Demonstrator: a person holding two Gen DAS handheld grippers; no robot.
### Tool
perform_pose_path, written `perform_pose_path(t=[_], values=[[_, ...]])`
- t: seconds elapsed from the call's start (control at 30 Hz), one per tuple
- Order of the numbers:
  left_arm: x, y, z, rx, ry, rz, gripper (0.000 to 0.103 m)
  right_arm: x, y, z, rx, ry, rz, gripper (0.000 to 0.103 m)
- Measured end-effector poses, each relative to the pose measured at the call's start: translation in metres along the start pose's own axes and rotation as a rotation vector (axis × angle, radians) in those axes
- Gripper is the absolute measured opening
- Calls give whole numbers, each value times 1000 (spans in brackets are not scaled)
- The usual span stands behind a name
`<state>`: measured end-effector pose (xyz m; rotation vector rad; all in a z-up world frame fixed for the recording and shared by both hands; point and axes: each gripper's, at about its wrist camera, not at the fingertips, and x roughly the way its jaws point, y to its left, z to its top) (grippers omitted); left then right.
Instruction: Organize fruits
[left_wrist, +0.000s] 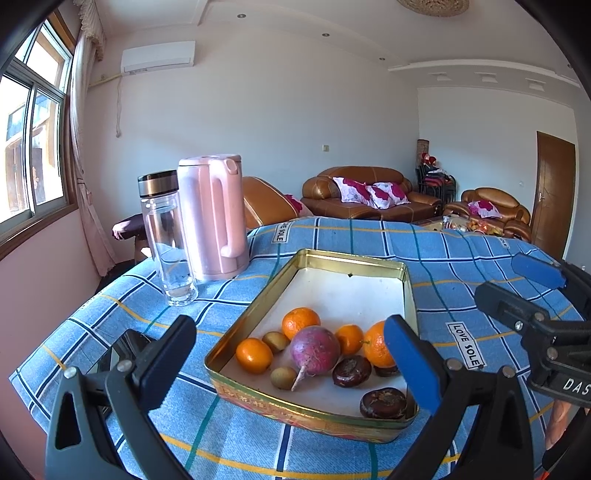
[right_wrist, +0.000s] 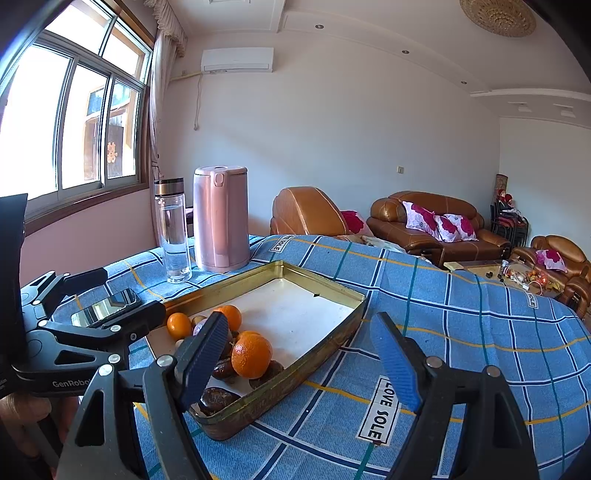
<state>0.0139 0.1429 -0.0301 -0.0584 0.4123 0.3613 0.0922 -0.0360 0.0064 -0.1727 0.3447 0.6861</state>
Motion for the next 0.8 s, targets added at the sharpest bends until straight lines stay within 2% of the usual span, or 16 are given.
perform_pose_path(t=[0.67,0.8], values=[[3,-5,0,6,29,-10,103,-7,0,-3,-18,-12,9,81],[0,-8,0,23,10,-10,103,-6,-2,-4,-15,-7,8,81]])
